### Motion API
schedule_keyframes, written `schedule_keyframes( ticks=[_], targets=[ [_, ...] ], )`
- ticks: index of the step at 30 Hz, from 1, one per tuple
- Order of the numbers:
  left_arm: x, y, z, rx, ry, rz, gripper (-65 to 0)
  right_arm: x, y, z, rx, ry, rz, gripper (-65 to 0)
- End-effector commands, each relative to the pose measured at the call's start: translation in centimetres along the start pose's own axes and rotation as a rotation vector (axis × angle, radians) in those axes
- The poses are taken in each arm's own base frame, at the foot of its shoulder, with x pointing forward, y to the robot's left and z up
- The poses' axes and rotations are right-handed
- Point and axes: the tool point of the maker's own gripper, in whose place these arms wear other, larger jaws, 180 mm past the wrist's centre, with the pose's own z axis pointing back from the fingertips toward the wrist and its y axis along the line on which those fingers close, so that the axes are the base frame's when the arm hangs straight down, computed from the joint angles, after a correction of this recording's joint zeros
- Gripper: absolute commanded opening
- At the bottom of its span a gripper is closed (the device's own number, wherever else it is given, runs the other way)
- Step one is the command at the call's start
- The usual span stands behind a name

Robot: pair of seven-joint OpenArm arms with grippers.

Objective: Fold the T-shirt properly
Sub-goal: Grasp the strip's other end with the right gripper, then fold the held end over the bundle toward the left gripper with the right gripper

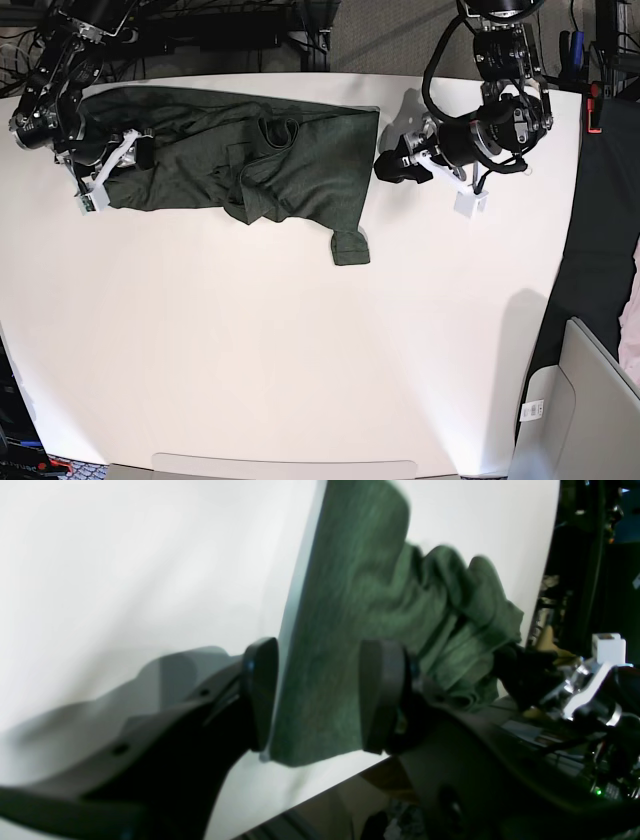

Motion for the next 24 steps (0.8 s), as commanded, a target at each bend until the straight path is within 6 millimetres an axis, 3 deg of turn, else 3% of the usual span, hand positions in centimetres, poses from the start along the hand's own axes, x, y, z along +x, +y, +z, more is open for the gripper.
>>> schedule_keyframes(
  ticks=[1,4,7,12,18,24],
  targets=[
    [0.6,-1.0,0.3,-0.035,-0.012,-0.011,-38.5,-0.5,0.0,0.0,0.002,0.035,0.003,-41.0],
    [0.2,-0.9,0.4,-0.033,-0.007,-0.007,-38.5,-0.3,0.1,0.0,0.003,0.032,0.014,-55.3],
    [0.2,-1.4,0.7,-0.04,-0.016,-0.021,-38.5,0.6,0.4,0.3,0.031,-0.009,0.004,-64.8],
    [-0.9,-4.0,-0.2,-0.092,0.022,-0.075,-38.5,3.8,-1.0,2.3,0.049,-0.138,-0.023,-64.3],
    [-1.6,-4.1,-0.5,-0.096,0.042,-0.077,-38.5,7.3,-1.9,4.7,0.086,-0.29,-0.047,-64.3],
    [-1.8,-4.0,-0.5,-0.096,0.046,-0.072,-38.5,11.4,1.1,8.2,0.182,-0.456,0.054,-64.3]
  ],
)
